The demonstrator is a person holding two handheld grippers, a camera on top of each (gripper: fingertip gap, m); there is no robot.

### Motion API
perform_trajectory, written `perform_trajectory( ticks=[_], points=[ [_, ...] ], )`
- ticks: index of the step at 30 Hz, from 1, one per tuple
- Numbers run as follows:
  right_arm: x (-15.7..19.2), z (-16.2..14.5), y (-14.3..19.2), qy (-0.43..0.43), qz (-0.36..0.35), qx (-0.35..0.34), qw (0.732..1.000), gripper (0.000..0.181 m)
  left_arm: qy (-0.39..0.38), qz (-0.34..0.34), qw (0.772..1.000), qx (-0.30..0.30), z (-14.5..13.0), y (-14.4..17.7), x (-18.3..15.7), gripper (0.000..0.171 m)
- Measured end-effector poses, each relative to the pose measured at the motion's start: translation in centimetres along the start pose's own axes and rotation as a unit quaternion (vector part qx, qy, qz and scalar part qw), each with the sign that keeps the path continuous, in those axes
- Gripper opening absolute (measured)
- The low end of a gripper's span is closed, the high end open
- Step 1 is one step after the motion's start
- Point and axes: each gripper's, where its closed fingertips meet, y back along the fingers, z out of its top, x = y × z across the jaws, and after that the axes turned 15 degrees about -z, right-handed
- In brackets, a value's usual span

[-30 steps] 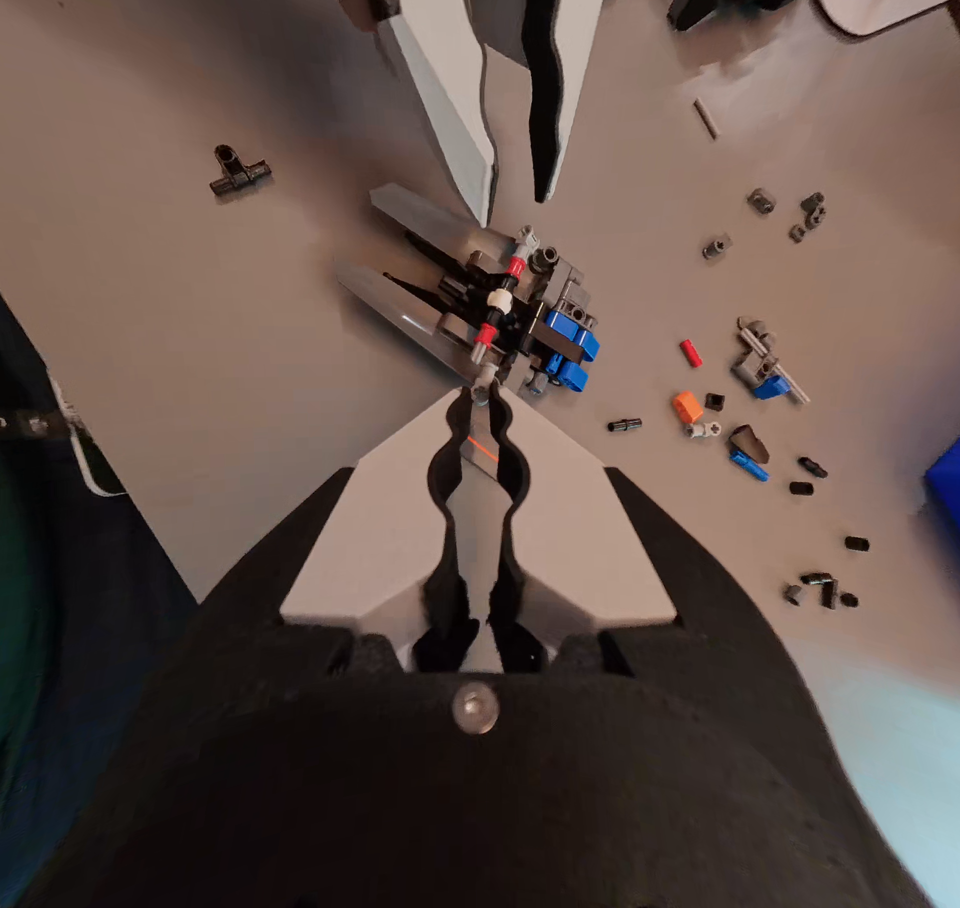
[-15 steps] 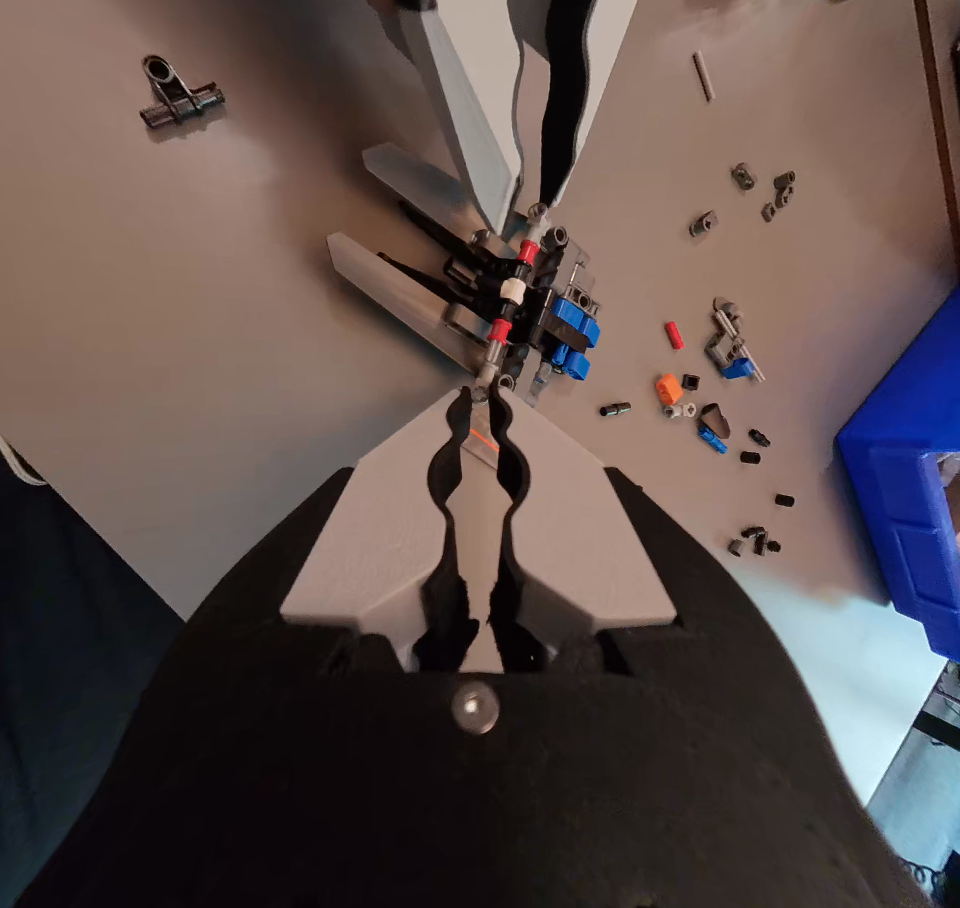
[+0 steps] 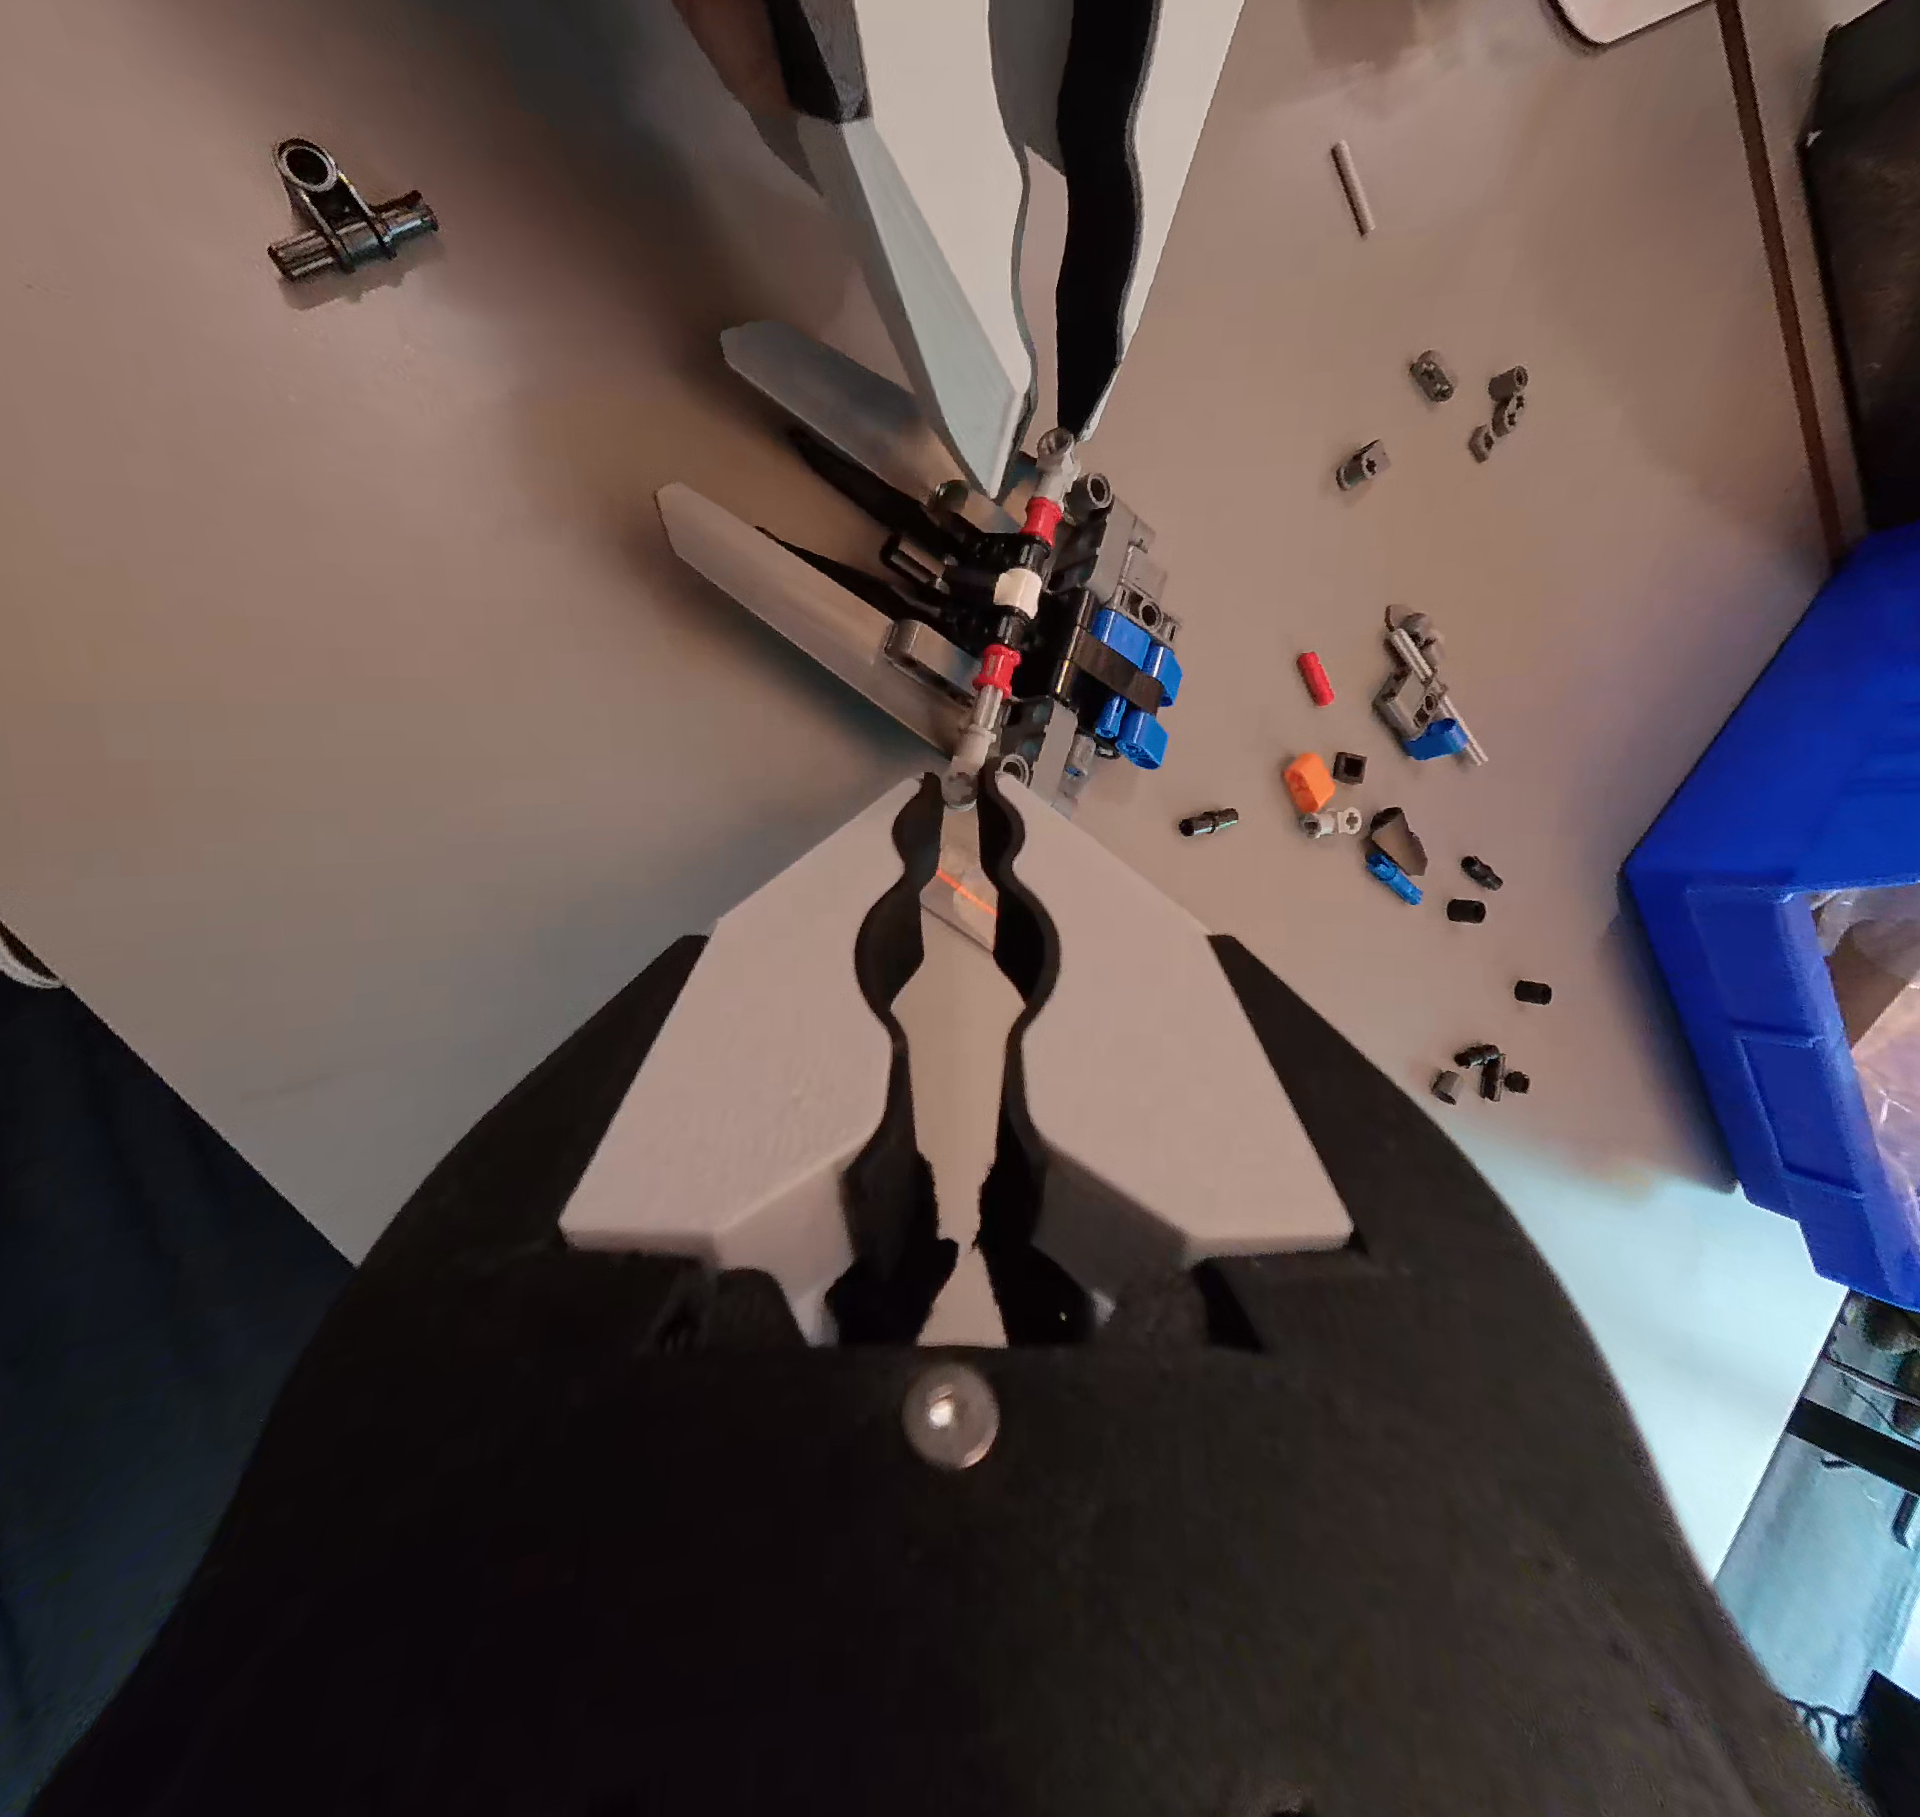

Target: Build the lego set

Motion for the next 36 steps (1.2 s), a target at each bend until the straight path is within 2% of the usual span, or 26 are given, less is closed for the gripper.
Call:
perform_trajectory(
  ticks=[8, 12, 21, 36],
  points=[
    [-0.2, 0.1, 0.1, 0.011, -0.025, 0.002, 1.000, 0.005, 0.005, 0.025, 1.000, 0.006, 0.0, -0.2, 0.3, 0.017],
    [0.0, 0.1, -0.1, 0.014, -0.027, 0.005, 1.000, 0.005, 0.013, 0.025, 1.000, 0.003, 0.3, -0.4, -0.1, 0.031],
    [-0.1, 0.4, -0.2, 0.025, -0.046, 0.018, 0.998, 0.005, 0.034, 0.042, 0.999, 0.000, 0.6, -1.0, 0.1, 0.040],
    [-0.5, 0.4, -0.5, 0.021, -0.083, 0.071, 0.994, 0.004, 0.040, 0.086, 0.995, 0.006, 1.1, -1.3, 0.7, 0.041]
  ],
)
